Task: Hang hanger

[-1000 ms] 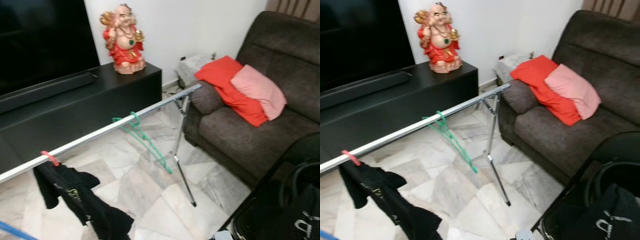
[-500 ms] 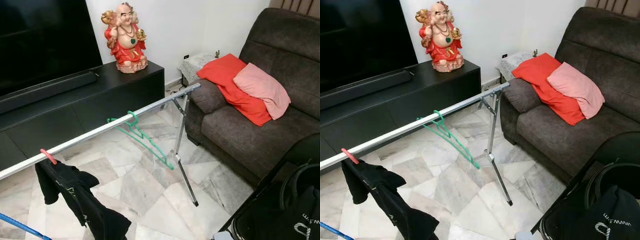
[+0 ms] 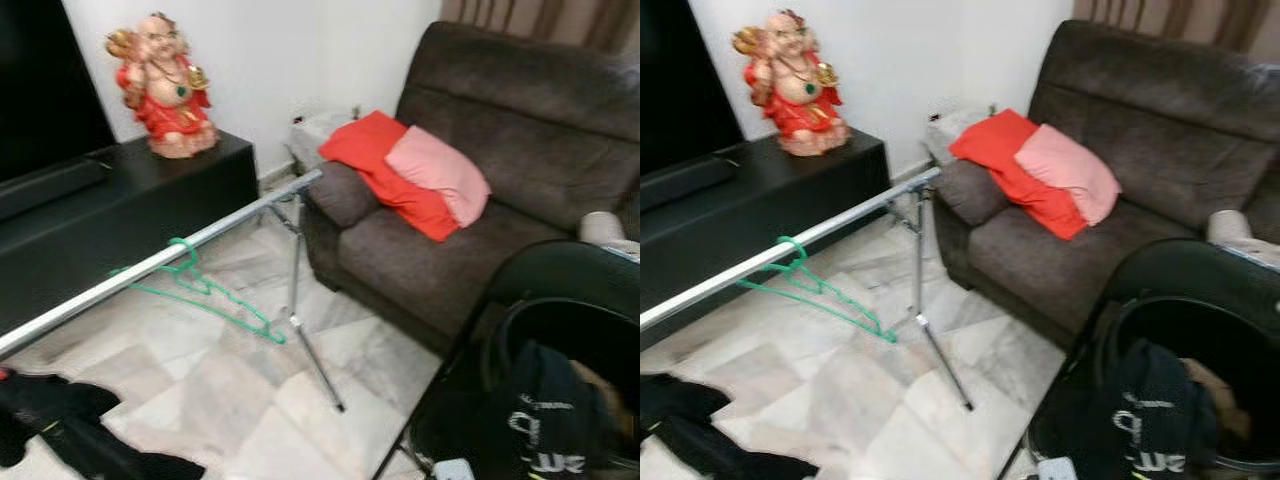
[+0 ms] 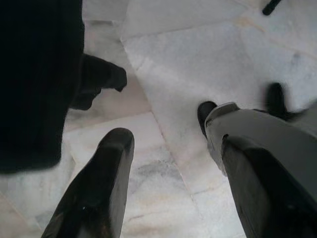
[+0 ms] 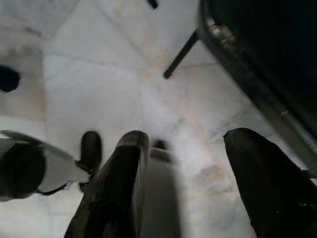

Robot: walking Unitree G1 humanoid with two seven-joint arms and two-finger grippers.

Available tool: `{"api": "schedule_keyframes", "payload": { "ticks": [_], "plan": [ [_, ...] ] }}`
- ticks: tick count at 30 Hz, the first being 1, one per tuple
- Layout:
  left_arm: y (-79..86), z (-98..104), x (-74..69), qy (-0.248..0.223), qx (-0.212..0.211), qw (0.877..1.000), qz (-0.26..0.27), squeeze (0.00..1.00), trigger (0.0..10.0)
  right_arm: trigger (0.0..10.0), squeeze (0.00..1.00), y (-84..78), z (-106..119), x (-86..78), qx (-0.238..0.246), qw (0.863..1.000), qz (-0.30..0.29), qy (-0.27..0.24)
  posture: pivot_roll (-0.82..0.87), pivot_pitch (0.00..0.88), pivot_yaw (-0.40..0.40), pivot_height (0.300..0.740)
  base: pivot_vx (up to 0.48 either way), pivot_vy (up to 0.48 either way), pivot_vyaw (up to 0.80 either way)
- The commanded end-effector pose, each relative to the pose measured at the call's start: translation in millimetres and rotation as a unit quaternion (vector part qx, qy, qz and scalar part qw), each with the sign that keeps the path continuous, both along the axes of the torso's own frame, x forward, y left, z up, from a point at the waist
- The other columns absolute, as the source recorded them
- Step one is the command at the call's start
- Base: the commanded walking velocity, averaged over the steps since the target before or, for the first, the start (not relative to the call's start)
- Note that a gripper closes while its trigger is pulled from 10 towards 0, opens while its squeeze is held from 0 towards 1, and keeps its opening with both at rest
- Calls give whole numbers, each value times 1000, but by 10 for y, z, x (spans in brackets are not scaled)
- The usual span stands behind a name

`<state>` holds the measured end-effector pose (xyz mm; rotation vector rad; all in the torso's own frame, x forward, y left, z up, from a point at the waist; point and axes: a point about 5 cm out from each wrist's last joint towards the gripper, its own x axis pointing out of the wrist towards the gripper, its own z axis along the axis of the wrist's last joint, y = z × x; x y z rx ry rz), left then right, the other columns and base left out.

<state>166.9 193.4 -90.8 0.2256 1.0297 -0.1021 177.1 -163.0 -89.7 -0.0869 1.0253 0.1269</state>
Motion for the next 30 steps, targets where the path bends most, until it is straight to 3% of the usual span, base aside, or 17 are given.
{"api": "schedule_keyframes", "payload": {
  "ticks": [1, 6, 19, 30],
  "plan": [
    [23, -34, -81, 17, 5, 1000, 3, 0, 10000, 10000, 0, -25, -7, -18, -2, 1000, -2, 4, 32, 27, 21, 740, 0, 0, -800],
    [22, -35, -83, 16, 4, 1000, 8, 0, 10000, 10000, 0, -24, -5, -17, 4, 1000, -10, 0, 31, 27, 20, 740, 0, 0, -733],
    [27, -40, -94, 19, -2, 999, 26, 0, 10000, 10000, 0, -22, -5, -14, 1, 1000, -7, 1, 31, 25, 21, 740, 0, 67, -105],
    [23, -35, -84, 15, -1, 1000, 18, 0, 10000, 10000, 0, -22, -6, -17, 2, 1000, -5, 3, 31, 24, 22, 740, 0, 105, -800]
  ]
}}
